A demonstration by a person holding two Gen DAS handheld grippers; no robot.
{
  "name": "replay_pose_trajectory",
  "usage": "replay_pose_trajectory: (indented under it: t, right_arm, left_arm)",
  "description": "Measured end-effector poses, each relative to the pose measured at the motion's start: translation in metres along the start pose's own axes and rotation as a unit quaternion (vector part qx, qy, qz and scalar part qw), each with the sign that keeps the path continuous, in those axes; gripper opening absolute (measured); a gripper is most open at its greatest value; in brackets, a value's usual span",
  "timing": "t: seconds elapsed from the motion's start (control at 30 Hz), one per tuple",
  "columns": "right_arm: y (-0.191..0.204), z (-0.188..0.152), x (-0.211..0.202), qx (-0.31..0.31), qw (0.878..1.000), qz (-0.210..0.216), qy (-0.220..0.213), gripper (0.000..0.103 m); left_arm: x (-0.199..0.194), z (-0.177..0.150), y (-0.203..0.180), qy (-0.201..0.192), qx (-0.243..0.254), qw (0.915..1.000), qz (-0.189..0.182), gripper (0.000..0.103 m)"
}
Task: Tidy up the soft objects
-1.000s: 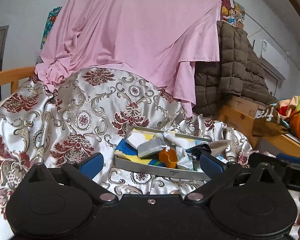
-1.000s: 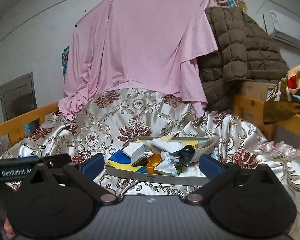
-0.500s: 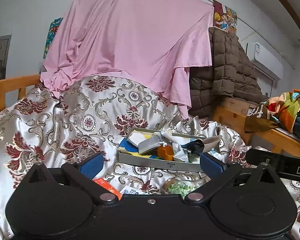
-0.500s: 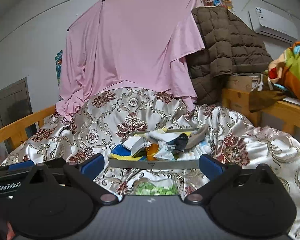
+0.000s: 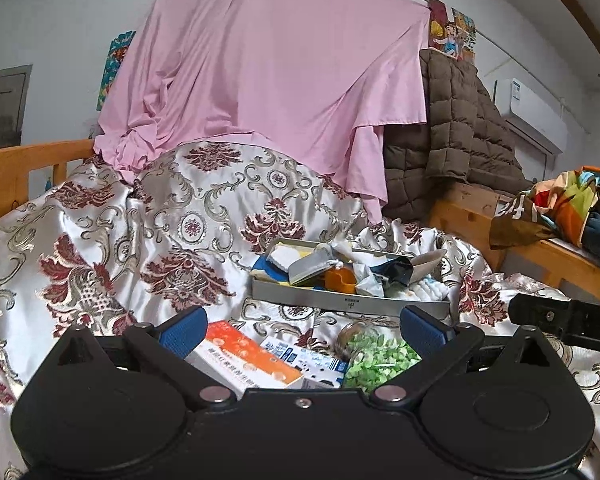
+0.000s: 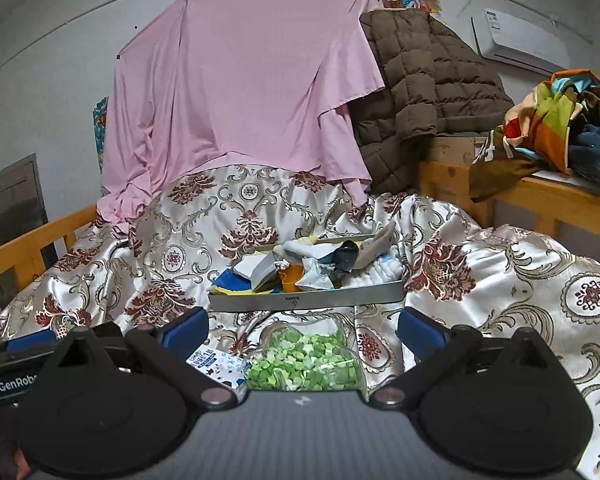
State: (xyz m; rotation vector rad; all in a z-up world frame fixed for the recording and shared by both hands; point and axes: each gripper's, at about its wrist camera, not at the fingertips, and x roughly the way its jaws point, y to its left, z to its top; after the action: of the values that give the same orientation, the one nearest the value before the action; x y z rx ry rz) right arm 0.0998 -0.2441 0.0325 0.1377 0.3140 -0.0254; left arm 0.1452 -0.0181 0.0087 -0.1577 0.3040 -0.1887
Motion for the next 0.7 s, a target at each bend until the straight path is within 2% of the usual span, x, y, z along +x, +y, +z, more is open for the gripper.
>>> replay_pose_trajectory:
  t: [0.27,0.4,0.7]
  right_arm:
    - [0.002,-0.019,-0.004,0.0,1.0,-0.013,-0.002,0.103]
    - [-0.004,-0.031,-0.006,0.012,1.0,-0.006,-0.001,0.103]
    - [-0.012,-0.043,-0.002,0.028,0.999,-0.018,0.005,0.103]
  left_arm:
    - [0.002,-0.009,0.007,0.026,0.006,0.999,0.037,0.102]
    - [0.003,-0.016,0.009,0.034,0.007,0.9986,0.039,0.102]
    - [0.01,-0.025,0.008,0.054,0.011,0.9971,0.052,0.102]
